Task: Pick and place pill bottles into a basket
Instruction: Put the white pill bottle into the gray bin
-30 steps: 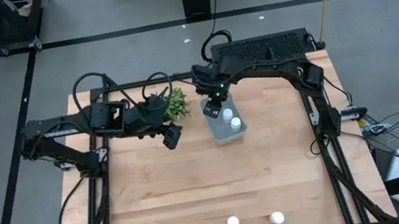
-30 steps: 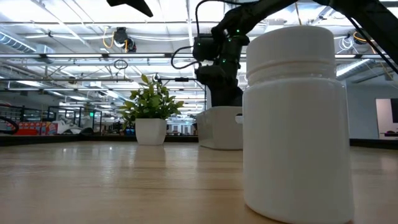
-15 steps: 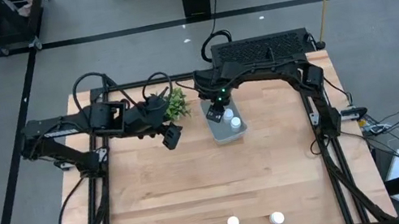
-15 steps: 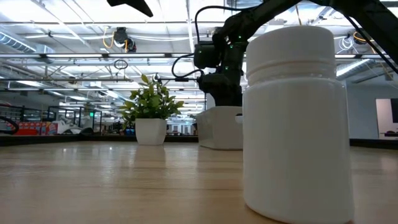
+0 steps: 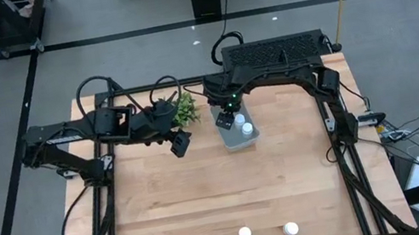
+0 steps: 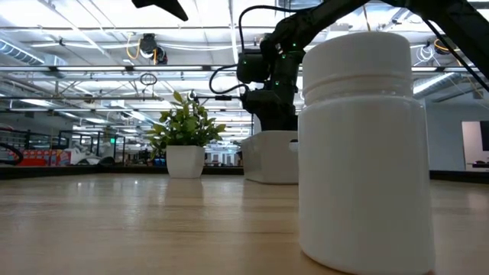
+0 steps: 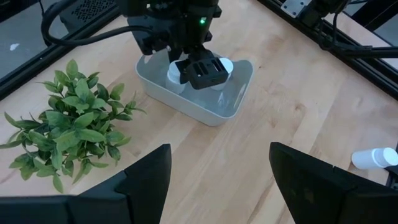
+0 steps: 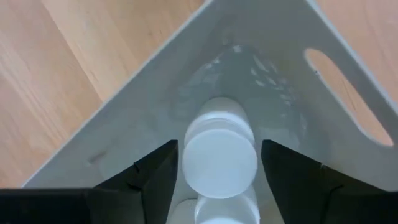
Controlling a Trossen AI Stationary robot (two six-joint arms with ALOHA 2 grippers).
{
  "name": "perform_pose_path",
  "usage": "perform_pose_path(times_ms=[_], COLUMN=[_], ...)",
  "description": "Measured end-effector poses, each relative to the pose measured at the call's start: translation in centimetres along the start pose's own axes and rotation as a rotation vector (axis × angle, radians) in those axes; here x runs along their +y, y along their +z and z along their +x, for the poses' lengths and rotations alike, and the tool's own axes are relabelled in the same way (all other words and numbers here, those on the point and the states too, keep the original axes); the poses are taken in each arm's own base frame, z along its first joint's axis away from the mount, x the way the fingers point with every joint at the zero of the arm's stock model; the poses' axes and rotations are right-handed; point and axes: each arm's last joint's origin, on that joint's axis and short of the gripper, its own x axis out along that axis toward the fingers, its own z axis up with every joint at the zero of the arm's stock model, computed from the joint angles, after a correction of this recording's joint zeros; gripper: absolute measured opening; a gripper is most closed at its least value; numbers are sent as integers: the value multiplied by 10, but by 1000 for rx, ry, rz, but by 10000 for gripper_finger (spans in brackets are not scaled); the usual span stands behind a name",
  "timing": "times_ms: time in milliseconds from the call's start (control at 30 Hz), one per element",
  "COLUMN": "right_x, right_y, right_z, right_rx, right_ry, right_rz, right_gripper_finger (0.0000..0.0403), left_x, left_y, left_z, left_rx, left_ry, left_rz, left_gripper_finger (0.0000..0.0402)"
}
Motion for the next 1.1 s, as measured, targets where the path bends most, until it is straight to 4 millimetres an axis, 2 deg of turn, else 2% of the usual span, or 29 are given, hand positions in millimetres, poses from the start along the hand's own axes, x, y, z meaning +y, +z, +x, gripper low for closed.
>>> perform_pose_path(times_ms=[333, 500, 767, 1100], right_x=[2, 4, 12, 47], right_y=[-2, -4, -16, -54], right_z=[-4, -20, -69, -150], right_rx=[4, -37, -131, -324], right_ry=[2, 2, 21, 108], right_rz=[-22, -28, 12, 47], right_gripper_finger=[219, 218, 217, 215], left_x=[0, 0, 0, -4], left_y=[0, 0, 0, 0], left_z=[0, 0, 0, 4], left_rx=[0, 0, -1, 36], left_ry=[0, 0, 0, -52], left_rz=[-6, -4, -3, 54], left_gripper_finger=[278, 278, 278, 278])
